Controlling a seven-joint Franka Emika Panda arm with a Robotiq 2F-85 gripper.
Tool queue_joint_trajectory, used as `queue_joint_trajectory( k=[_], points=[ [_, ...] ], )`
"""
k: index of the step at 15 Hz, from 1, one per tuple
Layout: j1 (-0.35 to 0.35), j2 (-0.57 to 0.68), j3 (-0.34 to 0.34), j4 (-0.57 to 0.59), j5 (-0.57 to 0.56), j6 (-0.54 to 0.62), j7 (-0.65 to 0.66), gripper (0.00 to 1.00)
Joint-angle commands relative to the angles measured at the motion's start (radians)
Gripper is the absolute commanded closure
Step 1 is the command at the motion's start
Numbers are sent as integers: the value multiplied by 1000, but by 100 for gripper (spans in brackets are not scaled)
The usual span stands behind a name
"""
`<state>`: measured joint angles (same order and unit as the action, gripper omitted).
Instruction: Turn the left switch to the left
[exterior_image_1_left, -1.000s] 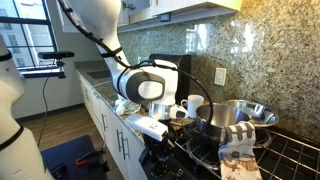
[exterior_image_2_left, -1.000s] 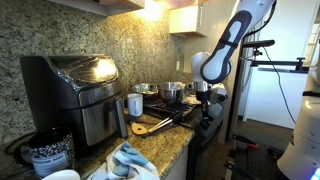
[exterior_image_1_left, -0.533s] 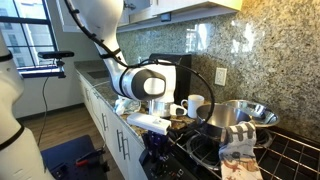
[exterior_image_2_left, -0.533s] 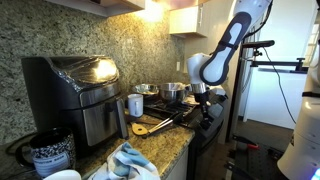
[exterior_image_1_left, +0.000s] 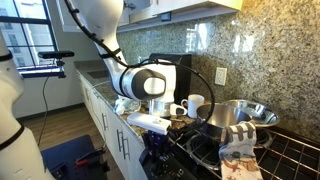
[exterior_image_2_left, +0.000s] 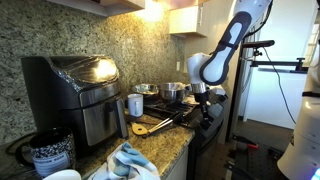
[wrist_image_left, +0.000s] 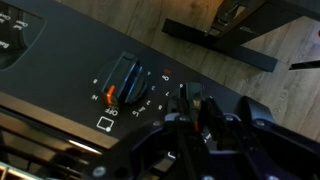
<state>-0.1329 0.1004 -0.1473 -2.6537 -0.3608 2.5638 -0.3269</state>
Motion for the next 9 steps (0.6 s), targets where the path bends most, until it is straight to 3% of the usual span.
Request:
queue_joint_trajectory(
  k=[1,2,3,9],
  points=[
    [-2,0,3,1,1,-3,-1,78],
    [-2,0,3,1,1,-3,-1,78],
    [-2,0,3,1,1,-3,-1,94],
    [-1,1,8,1,7,-15,-5,94]
  ],
)
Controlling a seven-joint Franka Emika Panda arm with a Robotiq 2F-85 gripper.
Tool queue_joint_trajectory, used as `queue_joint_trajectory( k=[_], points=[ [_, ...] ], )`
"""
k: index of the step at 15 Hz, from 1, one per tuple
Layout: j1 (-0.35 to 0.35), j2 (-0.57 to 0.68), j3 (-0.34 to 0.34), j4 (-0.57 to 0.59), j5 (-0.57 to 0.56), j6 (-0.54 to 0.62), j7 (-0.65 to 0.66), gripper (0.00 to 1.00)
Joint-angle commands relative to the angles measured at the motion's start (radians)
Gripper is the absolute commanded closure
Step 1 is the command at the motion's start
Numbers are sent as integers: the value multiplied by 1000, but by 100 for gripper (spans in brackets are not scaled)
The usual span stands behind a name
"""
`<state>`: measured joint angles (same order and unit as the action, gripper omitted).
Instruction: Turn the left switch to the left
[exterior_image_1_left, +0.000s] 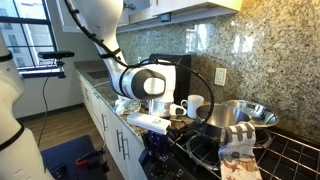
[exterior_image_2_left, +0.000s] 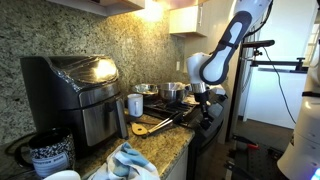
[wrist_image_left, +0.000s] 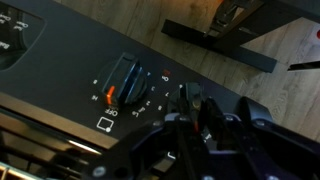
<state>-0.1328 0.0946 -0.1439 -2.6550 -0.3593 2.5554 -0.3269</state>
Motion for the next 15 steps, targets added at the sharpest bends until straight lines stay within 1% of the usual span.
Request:
queue_joint_trajectory(
  k=[1,5,12,15],
  points=[
    [0,9,5,3,4,-8,-9,94],
    [-5,44,9,11,17,8,-52,93],
    [-12,101,20,19,84,56,-131,93],
    [-10,110,21,22,73,56,-159,93]
  ],
)
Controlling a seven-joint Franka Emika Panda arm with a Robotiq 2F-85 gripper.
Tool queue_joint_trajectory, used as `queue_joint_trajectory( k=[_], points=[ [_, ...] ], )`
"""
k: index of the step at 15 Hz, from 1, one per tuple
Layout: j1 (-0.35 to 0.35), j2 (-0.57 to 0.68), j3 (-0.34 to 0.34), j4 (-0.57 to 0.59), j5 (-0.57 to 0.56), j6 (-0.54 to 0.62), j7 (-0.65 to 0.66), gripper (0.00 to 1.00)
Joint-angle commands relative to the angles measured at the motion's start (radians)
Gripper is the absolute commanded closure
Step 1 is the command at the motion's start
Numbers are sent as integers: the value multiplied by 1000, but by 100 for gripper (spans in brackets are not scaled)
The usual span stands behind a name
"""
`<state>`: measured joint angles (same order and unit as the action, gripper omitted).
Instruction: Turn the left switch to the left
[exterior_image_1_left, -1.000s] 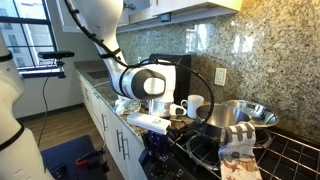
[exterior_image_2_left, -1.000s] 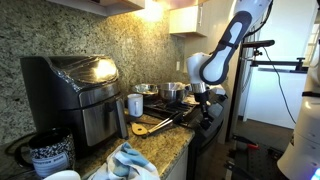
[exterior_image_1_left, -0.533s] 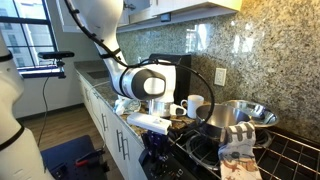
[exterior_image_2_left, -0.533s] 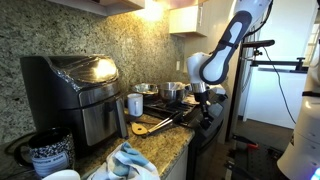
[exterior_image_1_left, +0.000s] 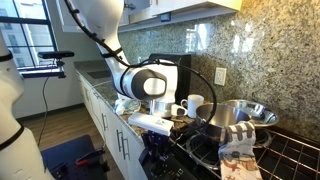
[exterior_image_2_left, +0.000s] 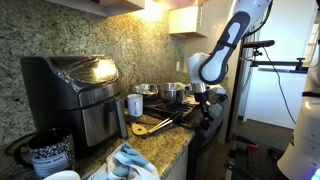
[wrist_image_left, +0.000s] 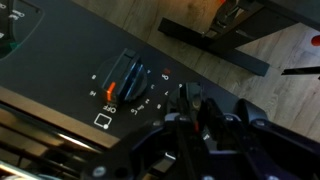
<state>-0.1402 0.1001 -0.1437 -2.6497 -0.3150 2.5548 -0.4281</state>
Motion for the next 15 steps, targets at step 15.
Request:
queue_joint_trajectory(
  k=[15],
  points=[
    [9,126,21,36,-104,28,-108,92]
  ],
)
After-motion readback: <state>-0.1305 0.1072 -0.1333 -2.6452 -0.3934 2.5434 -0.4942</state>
